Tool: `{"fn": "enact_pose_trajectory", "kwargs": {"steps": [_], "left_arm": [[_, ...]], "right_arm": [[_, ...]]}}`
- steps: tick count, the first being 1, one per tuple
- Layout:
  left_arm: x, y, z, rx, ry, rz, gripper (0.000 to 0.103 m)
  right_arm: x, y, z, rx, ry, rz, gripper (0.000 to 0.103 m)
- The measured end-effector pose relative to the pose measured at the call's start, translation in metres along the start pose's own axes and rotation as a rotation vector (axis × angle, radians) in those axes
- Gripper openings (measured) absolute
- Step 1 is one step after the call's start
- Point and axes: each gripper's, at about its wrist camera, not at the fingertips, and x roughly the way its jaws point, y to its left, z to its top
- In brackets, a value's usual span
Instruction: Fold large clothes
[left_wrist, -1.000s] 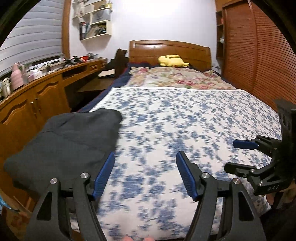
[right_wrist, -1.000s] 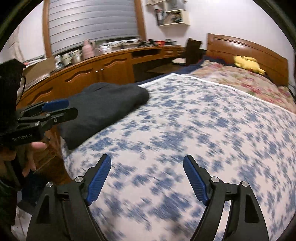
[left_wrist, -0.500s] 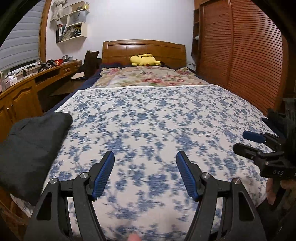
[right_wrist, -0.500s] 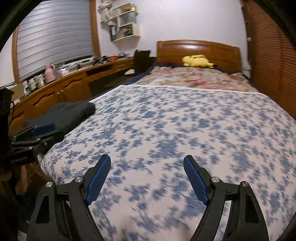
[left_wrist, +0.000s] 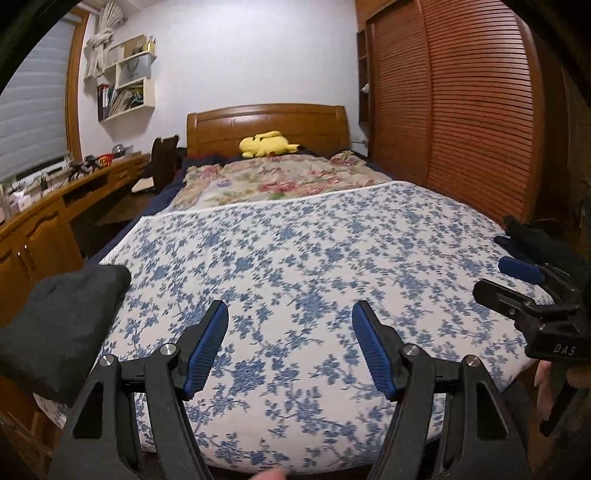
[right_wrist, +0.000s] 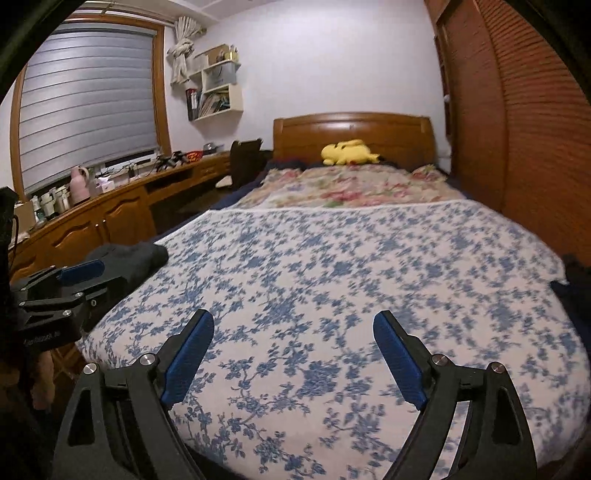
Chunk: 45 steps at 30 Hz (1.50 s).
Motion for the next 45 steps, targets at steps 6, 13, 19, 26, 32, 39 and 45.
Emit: {"fn": "enact_pose_trajectory", "kwargs": {"steps": [6,13,19,26,32,39,45], "left_arm": [[-0.026,-0.017,0.013,0.003,-0.057,-0.002,0.071],[-0.053,-0.021,0.028,-0.008,-0.117,-0.013,0.073],[-0.065,-0.014,0.03,-0.022,-0.14,0.0,0.073],[-0.069,-0.002,0.024,-0.041,-0.137,0.029,0.074],[-0.067,0.007,0.018,-0.061,-0.131,0.035,0.074],[-0.065,0.009,0.015,-0.065,-0.13,0.032,0.075],[-0.065,0.009,0.015,-0.063,-0.13,0.036,0.075]], "right_arm": [[-0.035,0.004,-0.002,0.009,-0.044,-0.02,0.089],[-0.075,0.002,-0.002,0.019,-0.107,-0.042,0.089],[-0.097,0.0,-0.005,0.02,-0.145,-0.064,0.089],[-0.089,-0.002,-0.009,0.028,-0.144,-0.068,0.091],[-0.09,0.0,-0.01,0.027,-0.148,-0.077,0.091],[-0.088,-0.005,-0.006,0.025,-0.145,-0.071,0.091],[-0.085,-0.007,-0.006,0.016,-0.146,-0.067,0.091]]}}
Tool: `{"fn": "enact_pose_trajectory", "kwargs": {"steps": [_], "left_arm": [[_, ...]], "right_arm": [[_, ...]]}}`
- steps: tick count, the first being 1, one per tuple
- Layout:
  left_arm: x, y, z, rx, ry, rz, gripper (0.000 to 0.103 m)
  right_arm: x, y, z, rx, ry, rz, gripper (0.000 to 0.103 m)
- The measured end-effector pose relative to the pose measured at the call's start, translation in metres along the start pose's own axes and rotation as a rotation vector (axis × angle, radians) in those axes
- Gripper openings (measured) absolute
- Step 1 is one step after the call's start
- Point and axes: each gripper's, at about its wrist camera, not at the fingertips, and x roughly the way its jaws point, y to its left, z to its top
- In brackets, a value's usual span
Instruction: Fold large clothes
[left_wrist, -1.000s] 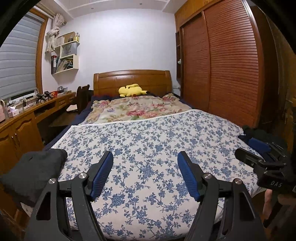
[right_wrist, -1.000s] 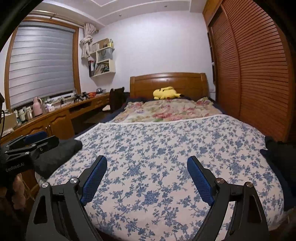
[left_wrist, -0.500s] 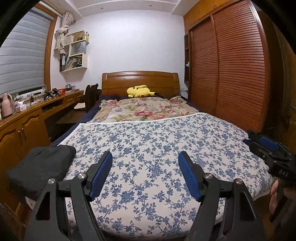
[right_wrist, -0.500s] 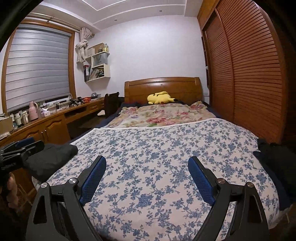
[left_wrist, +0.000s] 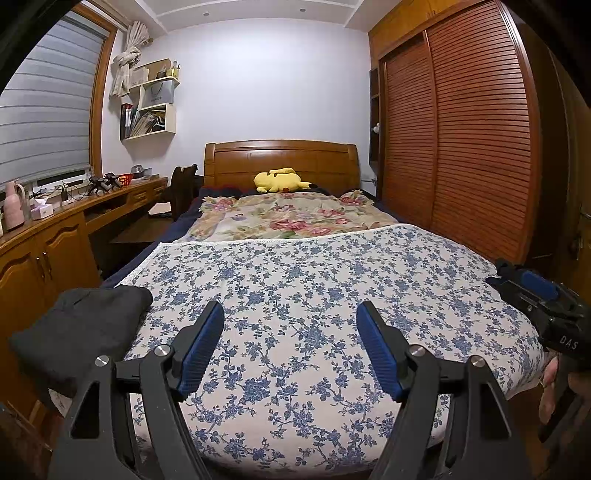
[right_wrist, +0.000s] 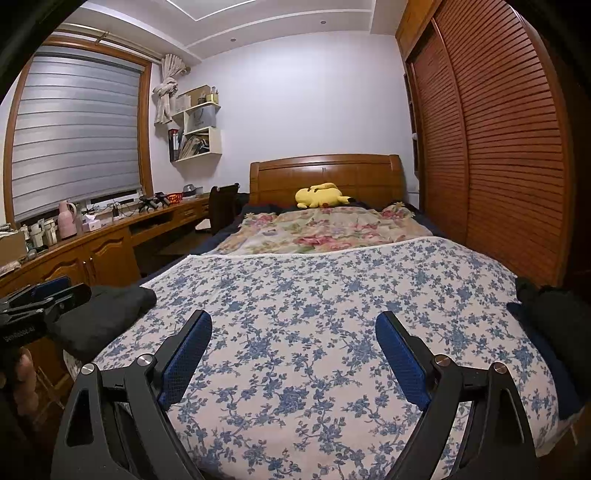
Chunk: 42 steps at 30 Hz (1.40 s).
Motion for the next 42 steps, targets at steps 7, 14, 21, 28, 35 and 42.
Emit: {"fn": "enact_pose_trajectory", "kwargs": {"steps": [7,14,21,28,35,42], "left_arm": [[-0.001,-0.002,0.0,0.001,-0.005,0.001,0.075],[-0.001,-0.002,0.0,0.002,-0.004,0.002,0.075],[-0.001,-0.003,0.0,0.003,-0.005,0.002,0.075],[-0.001,-0.003,-0.001,0.003,-0.004,0.001,0.076],[-0.001,-0.003,-0.001,0.003,-0.004,0.002,0.076],[-0.001,-0.003,-0.001,0.003,-0.004,0.001,0.076]], "right_arm": [[0.003,-0.005,-0.002,-0.003,-0.001,0.007,0.091],[0.004,-0.009,-0.003,-0.007,-0.005,0.013,0.091],[0.006,-0.012,-0.003,-0.01,-0.005,0.016,0.091],[0.008,-0.014,-0.004,-0.011,-0.002,0.021,0.092],[0.009,-0.017,-0.003,-0.011,-0.003,0.023,0.092],[0.008,-0.017,-0.004,-0.011,-0.005,0.023,0.092]]}}
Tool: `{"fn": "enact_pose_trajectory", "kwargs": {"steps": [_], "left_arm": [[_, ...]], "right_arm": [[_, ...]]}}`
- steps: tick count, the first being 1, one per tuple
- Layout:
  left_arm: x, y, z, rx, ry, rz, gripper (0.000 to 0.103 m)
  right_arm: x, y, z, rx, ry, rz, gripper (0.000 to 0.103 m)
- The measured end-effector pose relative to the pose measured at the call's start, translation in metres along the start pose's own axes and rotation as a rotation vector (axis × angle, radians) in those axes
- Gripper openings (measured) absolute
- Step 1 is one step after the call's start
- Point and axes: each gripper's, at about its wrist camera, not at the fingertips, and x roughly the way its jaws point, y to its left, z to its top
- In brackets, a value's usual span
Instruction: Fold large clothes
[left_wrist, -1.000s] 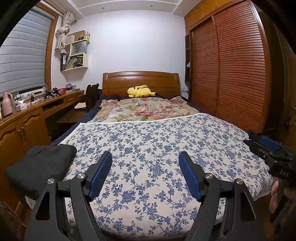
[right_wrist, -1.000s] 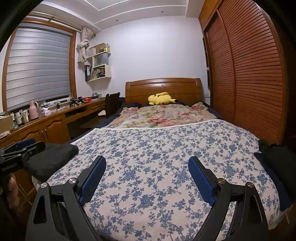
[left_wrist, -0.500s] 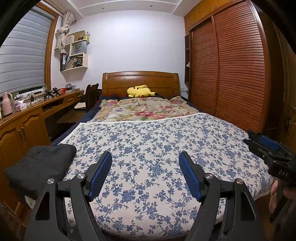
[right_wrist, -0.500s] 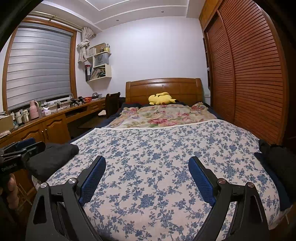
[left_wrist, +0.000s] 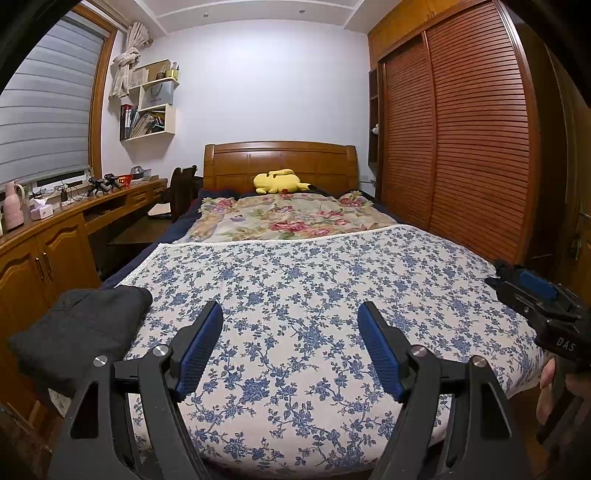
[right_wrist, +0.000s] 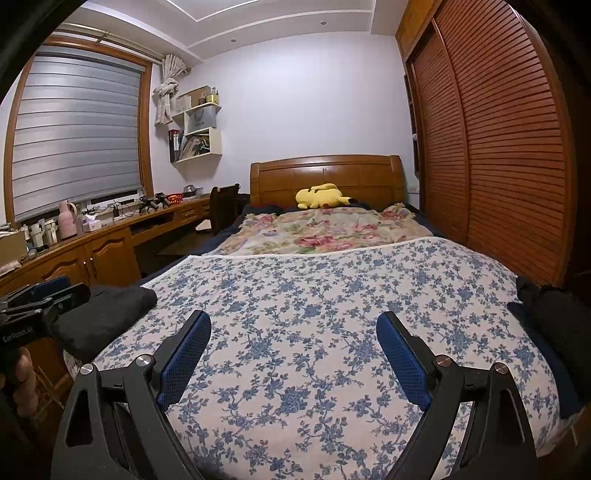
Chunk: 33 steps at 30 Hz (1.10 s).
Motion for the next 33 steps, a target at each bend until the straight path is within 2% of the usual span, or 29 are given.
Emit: {"fn": "enact_pose_trajectory", "kwargs": {"steps": [33], "left_arm": [[0.0007,-0.0029,-0.0003,0.001,0.0,0.001,0.077]], "right_arm": [[-0.0019,-0.0052,0.0004,-0.01,-0.007,0.009,0.093]]}}
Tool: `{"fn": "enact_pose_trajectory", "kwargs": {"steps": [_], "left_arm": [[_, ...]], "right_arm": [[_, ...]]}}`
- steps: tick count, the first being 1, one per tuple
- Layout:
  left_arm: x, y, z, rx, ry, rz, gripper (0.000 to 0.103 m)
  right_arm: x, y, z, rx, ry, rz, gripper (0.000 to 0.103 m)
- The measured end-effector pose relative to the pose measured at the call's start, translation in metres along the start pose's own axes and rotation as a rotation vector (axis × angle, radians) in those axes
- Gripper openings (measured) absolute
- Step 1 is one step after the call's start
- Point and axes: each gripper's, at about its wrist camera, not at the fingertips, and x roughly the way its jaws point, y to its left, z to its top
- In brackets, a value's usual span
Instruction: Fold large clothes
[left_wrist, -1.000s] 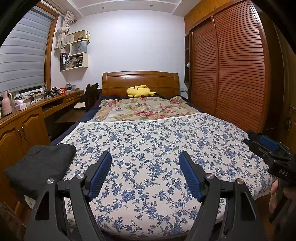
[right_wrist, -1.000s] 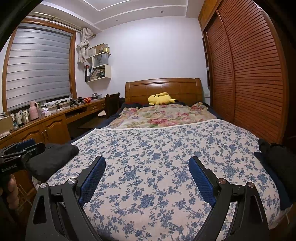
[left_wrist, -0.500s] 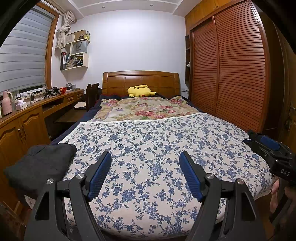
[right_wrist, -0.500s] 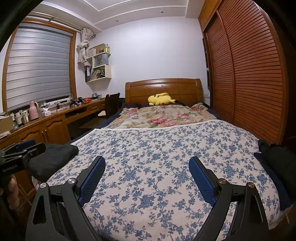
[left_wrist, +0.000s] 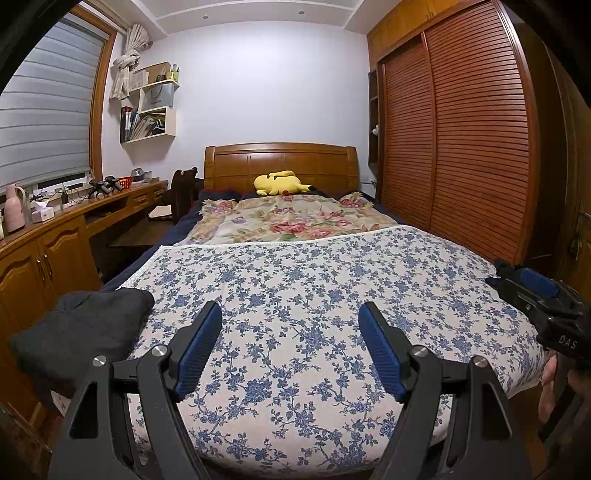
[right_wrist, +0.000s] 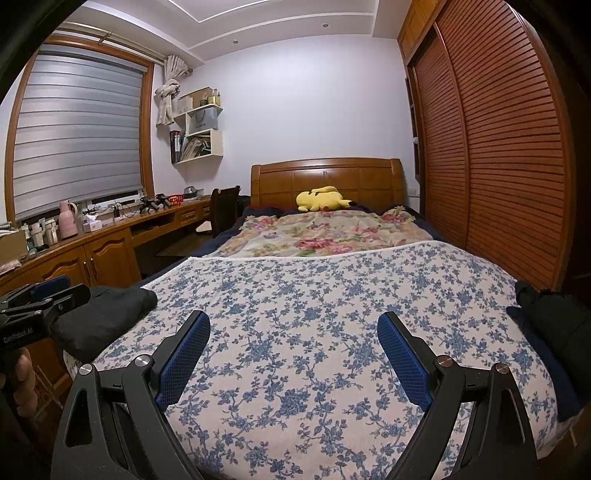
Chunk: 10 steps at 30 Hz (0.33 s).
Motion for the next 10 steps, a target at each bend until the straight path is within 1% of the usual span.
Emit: {"fn": "enact_pose_trajectory", "kwargs": {"steps": [10], "left_arm": [[-0.0028,-0.001,0.003,0.003,0.001,-0.002,0.077]], "right_arm": [[0.0016,-0.0019,-0.0002,-0.002,0.001,0.001,0.093]]}}
